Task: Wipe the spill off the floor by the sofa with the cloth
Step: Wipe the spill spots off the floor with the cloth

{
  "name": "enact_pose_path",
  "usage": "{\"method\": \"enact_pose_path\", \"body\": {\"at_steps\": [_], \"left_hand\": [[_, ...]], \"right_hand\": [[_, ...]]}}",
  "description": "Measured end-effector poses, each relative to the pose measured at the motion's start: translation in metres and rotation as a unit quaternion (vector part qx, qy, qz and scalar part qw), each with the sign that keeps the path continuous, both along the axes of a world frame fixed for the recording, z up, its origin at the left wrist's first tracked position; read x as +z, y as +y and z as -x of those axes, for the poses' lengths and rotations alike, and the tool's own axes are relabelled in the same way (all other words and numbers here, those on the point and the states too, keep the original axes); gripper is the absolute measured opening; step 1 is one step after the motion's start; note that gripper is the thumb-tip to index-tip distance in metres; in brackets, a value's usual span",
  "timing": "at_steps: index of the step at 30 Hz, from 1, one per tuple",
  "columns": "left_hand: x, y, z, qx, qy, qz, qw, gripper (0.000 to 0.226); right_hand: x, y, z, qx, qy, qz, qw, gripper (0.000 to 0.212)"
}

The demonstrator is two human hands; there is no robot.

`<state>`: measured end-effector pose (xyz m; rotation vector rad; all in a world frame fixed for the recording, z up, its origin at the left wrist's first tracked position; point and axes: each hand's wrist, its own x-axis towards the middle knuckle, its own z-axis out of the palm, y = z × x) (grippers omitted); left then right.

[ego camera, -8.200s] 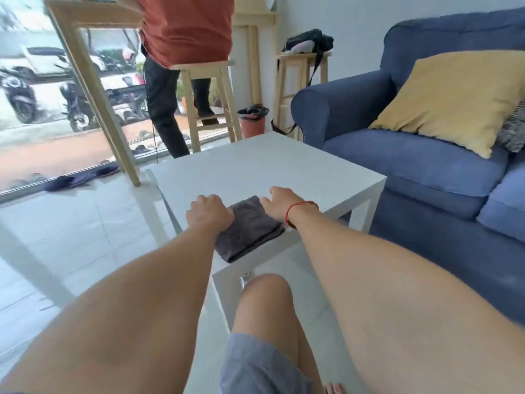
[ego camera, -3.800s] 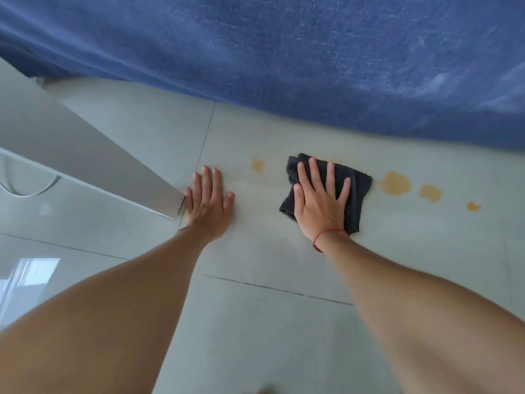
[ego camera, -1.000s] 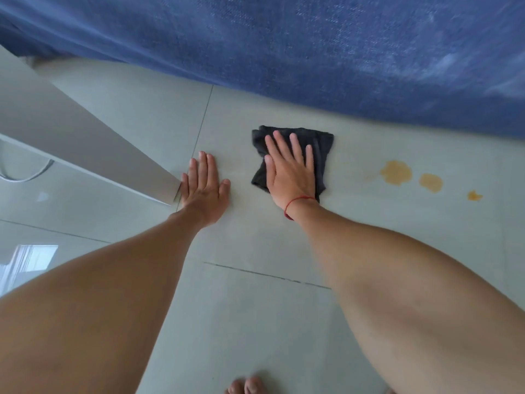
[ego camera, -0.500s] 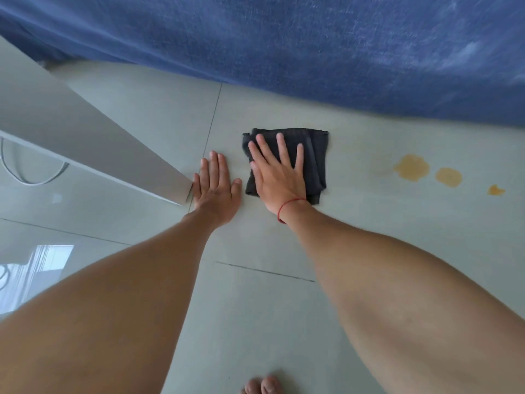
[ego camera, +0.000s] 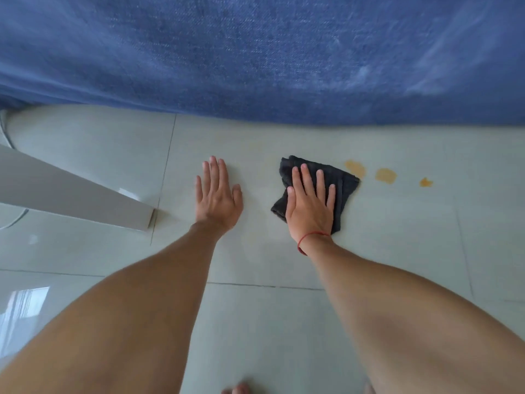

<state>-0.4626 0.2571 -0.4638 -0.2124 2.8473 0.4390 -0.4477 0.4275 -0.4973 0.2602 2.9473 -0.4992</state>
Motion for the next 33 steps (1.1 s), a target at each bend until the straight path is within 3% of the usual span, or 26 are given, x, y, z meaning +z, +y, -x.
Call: {"method": "enact_pose_path", "body": {"at_steps": [4, 9, 15, 22, 26, 33], "left_hand": [[-0.002, 0.052, 0.012, -0.067, -0.044, -0.033, 0.996, 0.063], [-0.019, 0.065, 0.014, -0.054, -0.085, -0.016, 0.995, 0.064], [-0.022, 0.066, 0.017, -0.06, -0.091, 0.007, 0.994, 0.063], [-0.023, 0.064, 0.018, -0.063, -0.1, 0.015, 0.993, 0.064], [-0.02, 0.064, 0.018, -0.063, -0.107, 0.014, 0.992, 0.064], [-0.02, 0.066, 0.017, -0.059, -0.1, 0.012, 0.993, 0.063]], "right_hand": [[0.009, 0.046, -0.05, -0.031, -0.033, -0.018, 0.999, 0.057], [0.008, 0.124, -0.034, -0.087, -0.06, -0.058, 0.993, 0.05], [0.002, 0.096, 0.024, -0.121, -0.028, -0.035, 0.992, 0.05], [0.0, 0.035, 0.022, 0.04, 0.008, -0.029, 0.999, 0.05], [0.001, 0.064, -0.016, 0.133, 0.014, -0.036, 0.99, 0.053], [0.0, 0.106, -0.008, -0.039, -0.009, -0.049, 0.998, 0.052]]}}
